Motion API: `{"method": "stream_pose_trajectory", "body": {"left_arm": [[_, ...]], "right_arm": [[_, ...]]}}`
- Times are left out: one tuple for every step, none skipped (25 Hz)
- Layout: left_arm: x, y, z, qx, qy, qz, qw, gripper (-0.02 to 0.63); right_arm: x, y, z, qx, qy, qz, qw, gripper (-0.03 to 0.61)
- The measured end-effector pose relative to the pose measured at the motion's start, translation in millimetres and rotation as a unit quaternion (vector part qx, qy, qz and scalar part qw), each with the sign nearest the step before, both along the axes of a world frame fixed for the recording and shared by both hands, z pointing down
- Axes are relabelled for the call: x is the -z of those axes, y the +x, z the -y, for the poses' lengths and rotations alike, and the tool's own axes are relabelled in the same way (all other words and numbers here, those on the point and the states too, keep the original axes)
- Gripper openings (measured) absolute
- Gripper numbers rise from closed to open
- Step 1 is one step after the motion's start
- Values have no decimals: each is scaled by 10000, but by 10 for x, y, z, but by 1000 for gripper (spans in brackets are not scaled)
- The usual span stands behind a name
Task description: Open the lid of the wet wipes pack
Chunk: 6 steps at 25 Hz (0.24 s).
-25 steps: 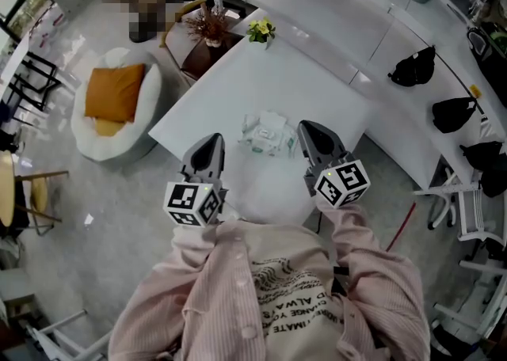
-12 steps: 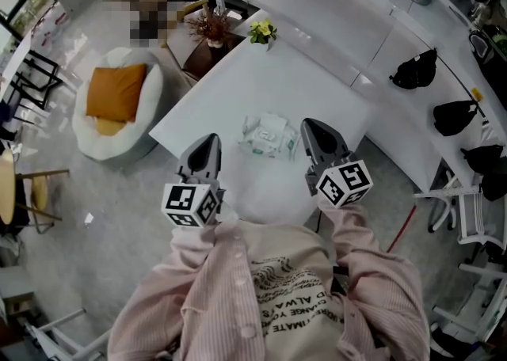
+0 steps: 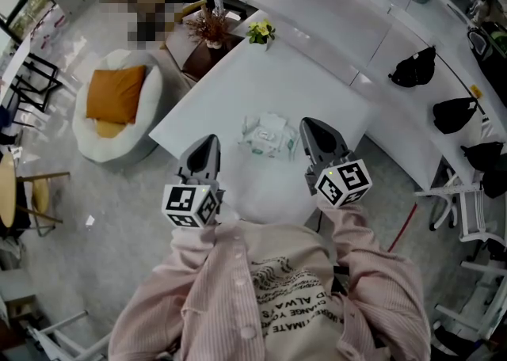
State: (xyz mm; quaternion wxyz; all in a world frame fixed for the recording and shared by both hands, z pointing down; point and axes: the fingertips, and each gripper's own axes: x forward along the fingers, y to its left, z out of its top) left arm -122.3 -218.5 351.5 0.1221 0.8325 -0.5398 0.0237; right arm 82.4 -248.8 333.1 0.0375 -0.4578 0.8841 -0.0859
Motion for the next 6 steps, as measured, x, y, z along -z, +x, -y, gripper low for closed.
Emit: {"method": "stream_pose_trajectory", "body": {"left_arm": [[-1,0,1,-6,-1,-2,10000,0],[-2,4,2,-16,-2,-4,10000,0],[-2,11,2,-31,-3,-9,10000,0],[-1,20,3,-48,-4,-15,10000,0],[-1,30,3,-66,-7,-21,10000,0],[0,39,3,-84,-9,-26,10000,0]], "right_arm": [[1,-2,-2,-4,0,-1,10000,0],[3,-3,-5,-6,-2,1,10000,0],[4,-4,-7,-7,-4,5,10000,0],[6,-4,-9,-9,-6,8,10000,0],[7,-3,-11,-11,-8,12,10000,0],[9,-3,-14,-12,-10,15,10000,0]]}}
